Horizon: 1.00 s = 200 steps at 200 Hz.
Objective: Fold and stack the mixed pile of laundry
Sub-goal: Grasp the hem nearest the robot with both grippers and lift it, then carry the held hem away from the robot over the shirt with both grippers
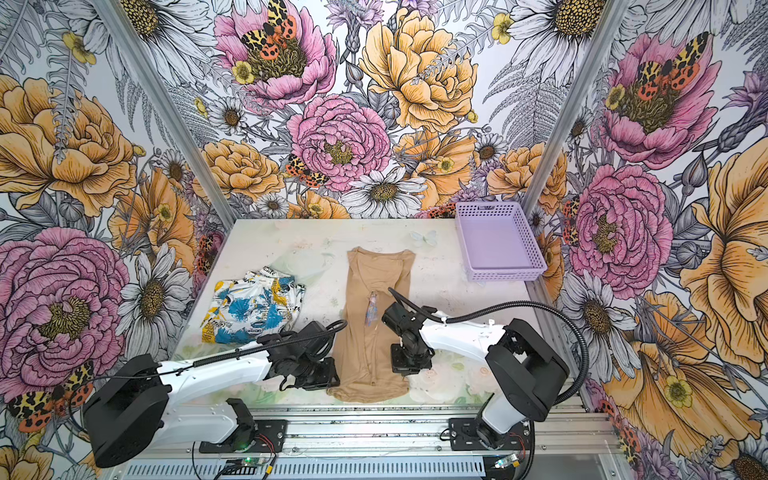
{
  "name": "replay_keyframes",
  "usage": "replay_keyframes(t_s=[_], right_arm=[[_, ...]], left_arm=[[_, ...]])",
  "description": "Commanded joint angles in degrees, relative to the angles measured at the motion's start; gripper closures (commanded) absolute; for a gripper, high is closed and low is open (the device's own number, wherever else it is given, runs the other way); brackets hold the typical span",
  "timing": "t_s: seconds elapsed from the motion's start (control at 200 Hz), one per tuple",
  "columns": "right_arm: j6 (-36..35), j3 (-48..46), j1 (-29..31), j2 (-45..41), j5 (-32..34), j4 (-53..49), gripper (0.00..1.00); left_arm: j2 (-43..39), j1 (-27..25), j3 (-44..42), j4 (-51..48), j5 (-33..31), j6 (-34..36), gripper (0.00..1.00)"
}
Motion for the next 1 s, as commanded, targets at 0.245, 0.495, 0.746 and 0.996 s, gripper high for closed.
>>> replay_keyframes(t_s=[0.245, 0.495, 0.746, 0.996], right_arm=[[10.4, -7.4, 4.5, -8.8, 1.2, 3.6, 0.54], [12.2, -9.6, 4.8, -7.5, 1.6, 7.6, 0.54], [12.1, -9.8, 4.7, -6.2, 1.7, 9.6, 0.54], [12.2, -10.4, 4.5, -5.7, 2.0, 10.4, 0.6]], left_arm=[[-4.7, -0.2, -1.0, -4.8, -2.3, -2.4, 0.44], [-2.0, 0.0, -0.9, -6.0, -4.3, -1.8, 0.44], [-3.3, 2.8, -1.1, -5.3, -5.4, -1.5, 0.45], [-3.4, 3.8, -2.0, -2.7, -4.6, -2.1, 0.55]])
